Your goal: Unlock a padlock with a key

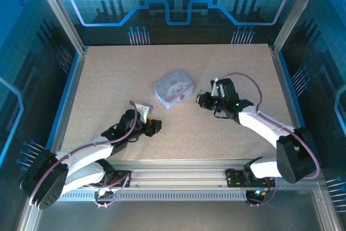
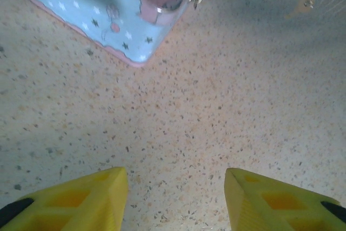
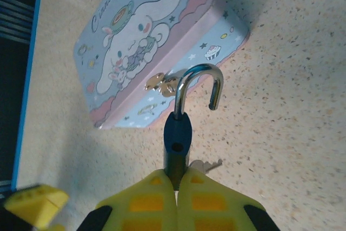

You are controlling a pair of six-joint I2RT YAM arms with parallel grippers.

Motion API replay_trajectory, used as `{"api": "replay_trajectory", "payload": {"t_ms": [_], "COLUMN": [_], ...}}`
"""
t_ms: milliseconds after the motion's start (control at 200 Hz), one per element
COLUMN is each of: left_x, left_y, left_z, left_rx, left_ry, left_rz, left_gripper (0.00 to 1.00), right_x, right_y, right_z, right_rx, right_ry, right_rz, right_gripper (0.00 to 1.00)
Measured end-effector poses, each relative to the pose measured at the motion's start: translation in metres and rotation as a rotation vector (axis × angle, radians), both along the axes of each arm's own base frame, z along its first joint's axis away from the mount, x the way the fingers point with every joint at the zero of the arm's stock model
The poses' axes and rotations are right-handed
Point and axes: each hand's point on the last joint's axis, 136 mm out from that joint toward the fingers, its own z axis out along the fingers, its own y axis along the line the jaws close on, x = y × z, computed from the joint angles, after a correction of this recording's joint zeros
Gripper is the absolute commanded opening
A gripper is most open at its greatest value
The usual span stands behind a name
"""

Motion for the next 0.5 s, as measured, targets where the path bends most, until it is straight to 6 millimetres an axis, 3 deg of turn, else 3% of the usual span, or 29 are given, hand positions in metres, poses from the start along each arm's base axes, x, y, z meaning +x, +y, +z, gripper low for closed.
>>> {"api": "replay_trajectory", "payload": {"t_ms": [125,200,325,500], "left_x": [0.009,0.016,0.024,0.031], "left_y": [0.013,0.029,0.058,0.096], "left_z": [0.026,0.041,0.058,0.066], "left_rx": [0.001,0.009,0.029,0.051], "left_ry": [-0.025,-0.029,0.005,0.099], "left_rz": [0.05,0.112,0.225,0.361], "left_gripper": [0.57,0.62,0.66,0.79], "right_x": [-0.013,-0.025,-0.051,-0.076], "right_y": [0.01,0.026,0.066,0.134], "right_z": [0.012,0.014,0.006,-0.027], "right_rx": [-0.043,-0.054,-0.047,-0.048], "right_ry": [-0.013,-0.013,0.021,0.134], "right_rz": [0.104,0.167,0.273,0.393], "right_gripper": [0.0,0.0,0.0,0.0]}}
